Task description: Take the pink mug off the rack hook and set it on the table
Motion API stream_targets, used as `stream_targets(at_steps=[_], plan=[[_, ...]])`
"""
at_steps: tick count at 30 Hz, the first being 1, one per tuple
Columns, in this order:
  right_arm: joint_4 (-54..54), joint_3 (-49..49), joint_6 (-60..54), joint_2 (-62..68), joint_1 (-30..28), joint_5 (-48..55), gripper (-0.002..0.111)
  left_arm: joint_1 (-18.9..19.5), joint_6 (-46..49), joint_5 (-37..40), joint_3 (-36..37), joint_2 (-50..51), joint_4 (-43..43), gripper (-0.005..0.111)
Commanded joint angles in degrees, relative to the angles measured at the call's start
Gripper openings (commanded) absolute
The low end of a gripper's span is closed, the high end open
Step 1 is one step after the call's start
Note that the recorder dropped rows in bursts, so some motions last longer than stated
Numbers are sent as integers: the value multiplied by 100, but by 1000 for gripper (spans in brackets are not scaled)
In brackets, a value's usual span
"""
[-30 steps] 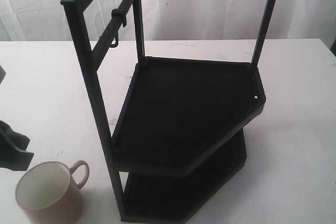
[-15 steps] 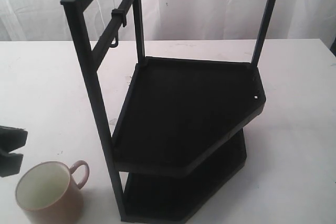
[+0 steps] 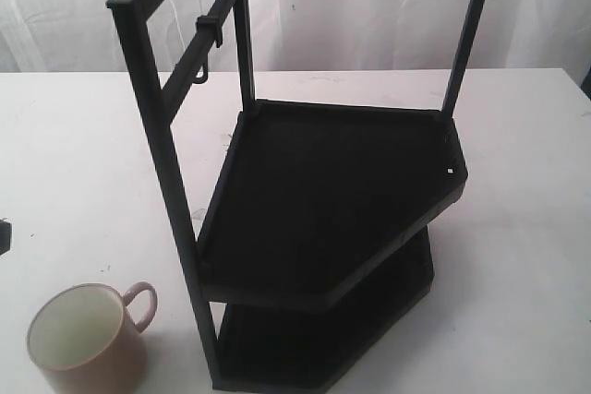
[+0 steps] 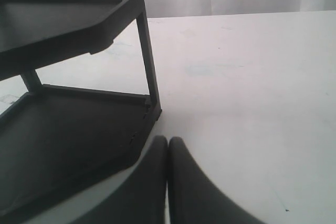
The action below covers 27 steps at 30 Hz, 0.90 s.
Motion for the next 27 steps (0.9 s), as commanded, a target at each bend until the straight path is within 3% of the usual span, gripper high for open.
stream_targets(at_steps=[1, 10, 16, 27], plan=[[15, 33, -6, -32, -44, -48, 0, -1, -18, 66, 44, -51, -30, 0], [15, 33, -6, -32, -44, -48, 0, -1, -18, 66, 44, -51, -30, 0], [15, 33, -6, -32, -44, -48, 0, -13, 190, 42, 146, -469, 480, 0], [15, 33, -6, -32, -44, -48, 0, -13, 503, -622, 1997, -2152, 376, 0]])
